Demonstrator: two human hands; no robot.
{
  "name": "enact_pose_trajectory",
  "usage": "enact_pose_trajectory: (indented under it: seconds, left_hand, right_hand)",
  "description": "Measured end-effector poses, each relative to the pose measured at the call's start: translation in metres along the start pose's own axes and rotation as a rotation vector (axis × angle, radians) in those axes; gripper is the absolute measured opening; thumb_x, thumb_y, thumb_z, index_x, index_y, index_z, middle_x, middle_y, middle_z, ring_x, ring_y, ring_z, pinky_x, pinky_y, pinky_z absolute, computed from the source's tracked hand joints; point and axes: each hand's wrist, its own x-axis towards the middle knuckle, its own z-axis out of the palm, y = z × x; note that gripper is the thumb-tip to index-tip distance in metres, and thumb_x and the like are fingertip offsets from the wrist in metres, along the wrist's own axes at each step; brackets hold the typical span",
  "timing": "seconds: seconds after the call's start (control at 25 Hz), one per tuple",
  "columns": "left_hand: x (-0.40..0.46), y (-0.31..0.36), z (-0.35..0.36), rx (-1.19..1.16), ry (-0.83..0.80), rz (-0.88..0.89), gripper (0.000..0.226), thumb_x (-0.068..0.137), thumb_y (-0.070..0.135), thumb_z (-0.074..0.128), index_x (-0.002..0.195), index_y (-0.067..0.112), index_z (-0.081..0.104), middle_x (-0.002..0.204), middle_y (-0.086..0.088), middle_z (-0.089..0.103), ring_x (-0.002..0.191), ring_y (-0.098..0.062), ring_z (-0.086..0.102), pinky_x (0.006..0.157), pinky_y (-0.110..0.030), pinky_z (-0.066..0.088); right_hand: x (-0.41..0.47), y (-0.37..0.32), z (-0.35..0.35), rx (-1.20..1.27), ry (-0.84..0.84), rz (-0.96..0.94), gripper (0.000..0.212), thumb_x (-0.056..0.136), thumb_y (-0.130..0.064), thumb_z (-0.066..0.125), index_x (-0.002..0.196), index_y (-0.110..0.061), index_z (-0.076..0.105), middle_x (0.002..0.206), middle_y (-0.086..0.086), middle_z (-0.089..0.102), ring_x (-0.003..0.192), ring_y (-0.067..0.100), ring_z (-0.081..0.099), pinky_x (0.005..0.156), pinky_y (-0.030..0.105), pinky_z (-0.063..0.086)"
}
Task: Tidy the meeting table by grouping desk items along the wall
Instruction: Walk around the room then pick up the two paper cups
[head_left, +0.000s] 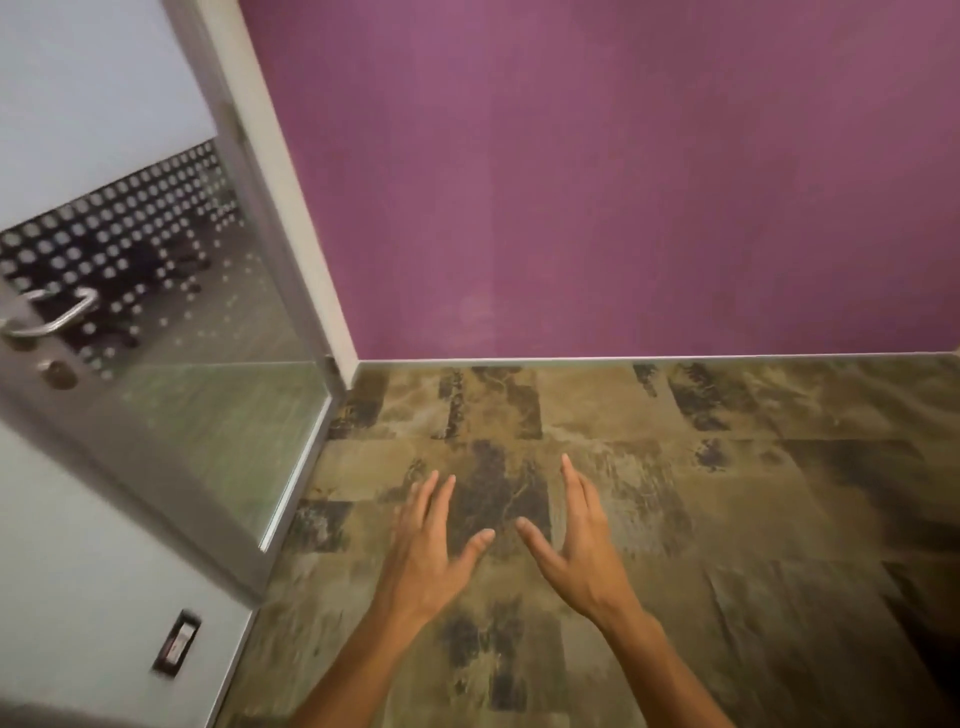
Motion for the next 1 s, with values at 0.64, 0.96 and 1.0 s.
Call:
enact_pose_trajectory:
  seconds: [0.64, 0.96, 1.0]
  left_hand:
    - [0.470, 0.168, 0.168, -0.096, -0.197, 0.383, 0.097, 0.078, 0.085, 0.026, 0.155, 0.026, 0.020, 0.164, 0.003, 0.013, 0.152, -0.018, 0.007, 0.123, -0.048, 0.012]
    - [0.655, 0.305, 0.258, -0.118, -0.374, 0.652, 0.095, 0.081, 0.084, 0.027, 0.156, 0.027, 0.015, 0.165, 0.005, 0.008, 0.151, -0.014, 0.003, 0.123, -0.046, 0.009]
    - [0.672, 0.323, 0.273, -0.129, -0.394, 0.671, 0.095, 0.080, 0.084, 0.027, 0.156, 0.027, 0.015, 0.165, 0.005, 0.008, 0.152, -0.015, 0.003, 0.123, -0.045, 0.008]
  right_hand:
    - [0.333, 0.196, -0.171, -0.130, 0.329, 0.253, 0.090, 0.094, -0.060, 0.054, 0.159, -0.031, 0.000, 0.163, -0.012, 0.011, 0.143, -0.007, 0.009, 0.122, 0.030, 0.022]
    - [0.454, 0.281, -0.282, -0.193, 0.561, 0.443, 0.091, 0.093, -0.061, 0.054, 0.160, -0.028, 0.002, 0.162, -0.008, 0.016, 0.149, 0.007, 0.019, 0.121, 0.037, 0.029]
    - [0.465, 0.295, -0.297, -0.203, 0.579, 0.458, 0.091, 0.093, -0.061, 0.054, 0.160, -0.027, 0.003, 0.162, -0.007, 0.016, 0.149, 0.007, 0.019, 0.121, 0.036, 0.028]
